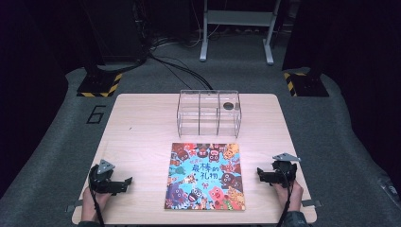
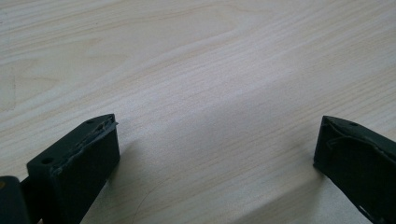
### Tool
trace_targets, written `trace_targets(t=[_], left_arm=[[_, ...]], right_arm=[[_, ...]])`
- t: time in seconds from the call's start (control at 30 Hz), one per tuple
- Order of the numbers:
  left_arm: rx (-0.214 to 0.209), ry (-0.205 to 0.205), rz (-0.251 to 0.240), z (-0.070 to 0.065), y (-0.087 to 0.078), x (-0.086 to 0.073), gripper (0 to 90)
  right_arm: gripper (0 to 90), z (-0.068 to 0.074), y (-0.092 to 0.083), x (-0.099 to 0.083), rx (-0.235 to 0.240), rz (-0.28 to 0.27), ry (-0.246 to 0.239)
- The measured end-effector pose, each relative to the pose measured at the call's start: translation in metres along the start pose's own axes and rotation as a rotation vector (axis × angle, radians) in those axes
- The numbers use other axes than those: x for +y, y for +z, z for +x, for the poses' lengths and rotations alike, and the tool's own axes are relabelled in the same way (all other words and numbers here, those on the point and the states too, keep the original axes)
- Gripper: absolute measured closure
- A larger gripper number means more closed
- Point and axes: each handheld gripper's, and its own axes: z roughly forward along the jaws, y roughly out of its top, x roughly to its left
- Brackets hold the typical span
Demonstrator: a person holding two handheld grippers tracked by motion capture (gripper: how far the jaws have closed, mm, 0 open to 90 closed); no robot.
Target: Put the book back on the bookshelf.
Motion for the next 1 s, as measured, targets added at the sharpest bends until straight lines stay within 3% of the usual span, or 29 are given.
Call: trace_targets(t=[0.27, 0.47, 0.77, 0.87, 1.0], left_arm=[[0.002, -0.001, -0.007, -0.0003, 0.0005, -0.0002, 0.4], [-0.007, 0.007, 0.010, 0.0000, -0.0010, 0.0004, 0.9], [-0.036, 0.036, 0.005, 0.0017, 0.0006, 0.0022, 1.7], [-0.011, 0.021, -0.004, -0.0020, 0.0021, 0.0023, 1.4], [-0.014, 0.008, 0.015, -0.0056, 0.0034, 0.0053, 0.0]], right_arm=[[0.7, 0.0002, 0.0003, 0.0003, 0.004, -0.005, -0.003], [6.2, 0.0003, -0.0014, -0.0006, 0.027, -0.015, -0.027], [6.1, -0.0001, -0.0015, -0.0005, 0.028, -0.014, -0.031], [5.7, 0.0012, -0.0012, 0.0005, 0.020, -0.011, -0.017], [1.7, 0.0005, -0.0028, 0.0000, 0.015, 0.016, -0.019]])
